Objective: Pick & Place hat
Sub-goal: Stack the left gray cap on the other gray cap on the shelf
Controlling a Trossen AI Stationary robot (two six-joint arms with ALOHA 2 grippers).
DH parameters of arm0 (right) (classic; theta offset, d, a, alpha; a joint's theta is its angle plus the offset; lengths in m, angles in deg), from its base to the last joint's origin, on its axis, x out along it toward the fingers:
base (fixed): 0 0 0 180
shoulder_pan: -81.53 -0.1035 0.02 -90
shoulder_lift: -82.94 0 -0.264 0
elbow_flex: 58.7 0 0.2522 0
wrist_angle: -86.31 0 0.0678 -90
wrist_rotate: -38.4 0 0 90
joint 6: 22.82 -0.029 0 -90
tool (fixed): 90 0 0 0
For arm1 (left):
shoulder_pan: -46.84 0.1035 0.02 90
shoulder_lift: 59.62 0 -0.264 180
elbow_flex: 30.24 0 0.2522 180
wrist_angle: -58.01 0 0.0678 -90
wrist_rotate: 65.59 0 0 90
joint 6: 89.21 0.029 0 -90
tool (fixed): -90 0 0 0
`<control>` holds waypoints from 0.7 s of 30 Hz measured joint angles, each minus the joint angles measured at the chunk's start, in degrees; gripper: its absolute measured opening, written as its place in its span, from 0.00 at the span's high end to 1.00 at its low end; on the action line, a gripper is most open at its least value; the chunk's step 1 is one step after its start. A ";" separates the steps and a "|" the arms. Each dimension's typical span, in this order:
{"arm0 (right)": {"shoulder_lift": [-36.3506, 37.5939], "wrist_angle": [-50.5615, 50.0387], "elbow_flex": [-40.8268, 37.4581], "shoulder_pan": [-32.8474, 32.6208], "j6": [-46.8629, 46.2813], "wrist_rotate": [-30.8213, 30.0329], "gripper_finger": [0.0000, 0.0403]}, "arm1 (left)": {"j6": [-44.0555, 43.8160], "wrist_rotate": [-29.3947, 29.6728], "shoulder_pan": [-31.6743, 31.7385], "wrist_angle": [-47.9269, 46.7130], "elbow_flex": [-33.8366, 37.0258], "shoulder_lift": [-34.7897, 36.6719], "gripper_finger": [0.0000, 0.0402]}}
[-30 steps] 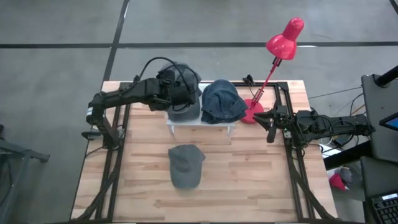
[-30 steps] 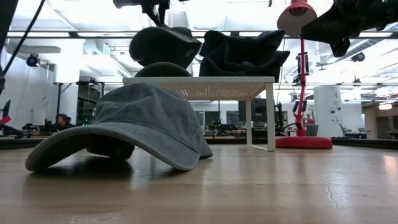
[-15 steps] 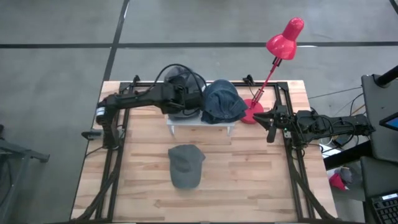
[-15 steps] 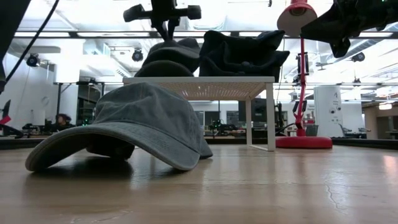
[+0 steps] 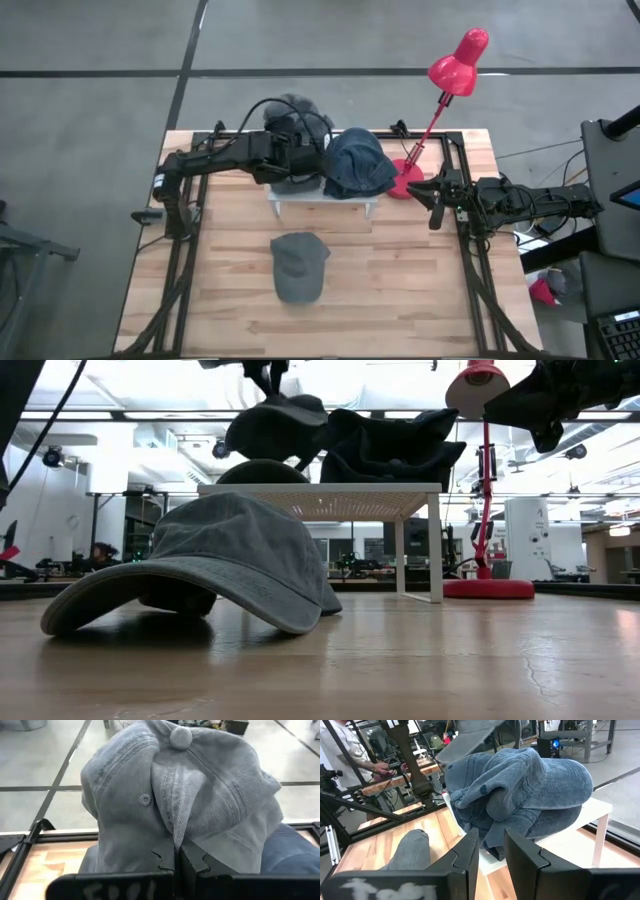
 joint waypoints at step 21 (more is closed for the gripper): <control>0.02 0.10 0.00 0.00 0.00 0.15 0.80 | -8.90 -3.48 -0.45 -4.83 6.25 -0.48 1.00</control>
